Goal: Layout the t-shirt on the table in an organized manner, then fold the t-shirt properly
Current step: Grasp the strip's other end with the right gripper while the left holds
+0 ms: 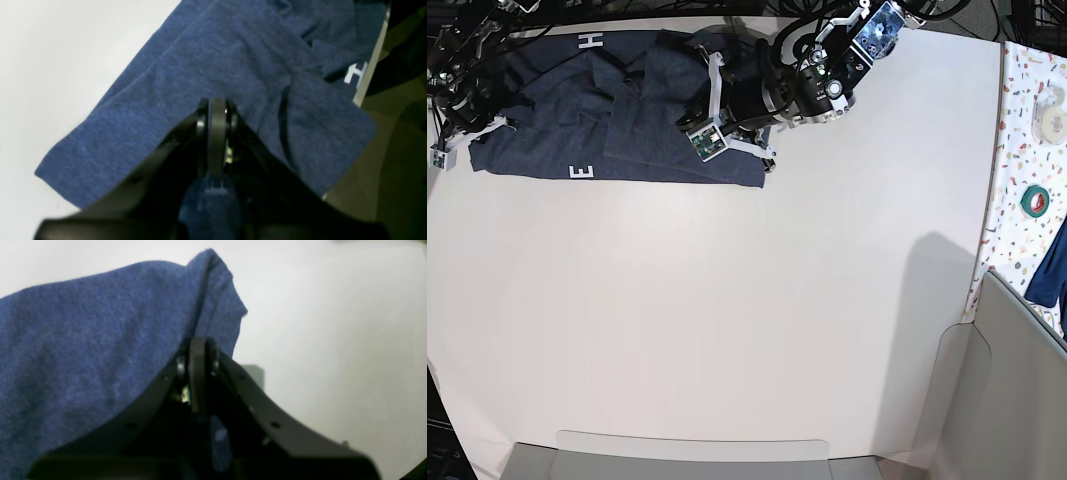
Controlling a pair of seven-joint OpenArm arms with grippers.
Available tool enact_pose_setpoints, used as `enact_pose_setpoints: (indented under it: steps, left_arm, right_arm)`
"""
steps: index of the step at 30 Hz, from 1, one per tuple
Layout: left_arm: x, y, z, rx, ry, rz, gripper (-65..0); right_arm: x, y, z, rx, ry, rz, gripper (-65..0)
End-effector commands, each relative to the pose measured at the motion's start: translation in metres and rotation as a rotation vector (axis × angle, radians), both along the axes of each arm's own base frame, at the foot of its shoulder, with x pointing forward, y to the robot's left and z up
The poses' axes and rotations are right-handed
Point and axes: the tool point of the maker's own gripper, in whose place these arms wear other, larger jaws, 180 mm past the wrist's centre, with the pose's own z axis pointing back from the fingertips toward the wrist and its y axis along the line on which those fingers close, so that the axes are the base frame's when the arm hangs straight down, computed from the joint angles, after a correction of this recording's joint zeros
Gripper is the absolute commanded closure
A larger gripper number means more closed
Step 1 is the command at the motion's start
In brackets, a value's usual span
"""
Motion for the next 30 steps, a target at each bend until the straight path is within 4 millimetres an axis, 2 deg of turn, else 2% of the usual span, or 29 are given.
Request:
enact_pose_setpoints:
  steps: [1, 6, 10, 21, 27, 28, 30]
  left_arm:
    - [-0.009, -0.008, 0.007, -0.025, 0.005, -0.030, 0.0]
    - [-0.051, -0.029, 0.005, 0.063, 0.018, -0.222, 0.0]
    - [-0.066, -0.039, 0.008, 0.083, -0.007, -0.312, 0.0]
    - [-0.063, -0.041, 0.017, 0.062, -0.028, -0.309, 0.0]
    - [-0.040, -0.035, 0.022, 0.043, -0.029, -0.216, 0.0]
    - [-0.037, -0.034, 0.023, 0.035, -0.021, -0.196, 0.0]
    - [-0.031, -0.033, 0.025, 0.017, -0.011, -0.156, 0.0]
  right_arm:
    - [0.007, -0.005, 0.011, -0.024, -0.034, 0.008, 0.0]
    - [0.008, -0.005, 0.011, -0.024, -0.035, 0.008, 0.0]
    - [0.008, -0.005, 0.011, -0.024, -0.035, 0.008, 0.0]
    - [0.008, -0.008, 0.017, -0.032, -0.050, 0.003, 0.0]
    - [0.009, -0.025, 0.062, -0.147, -0.127, -0.018, 0.0]
    - [0.008, -0.030, 0.068, -0.166, -0.133, -0.022, -1.2]
    - [0.005, -0.037, 0.075, -0.174, -0.127, -0.028, -8.1]
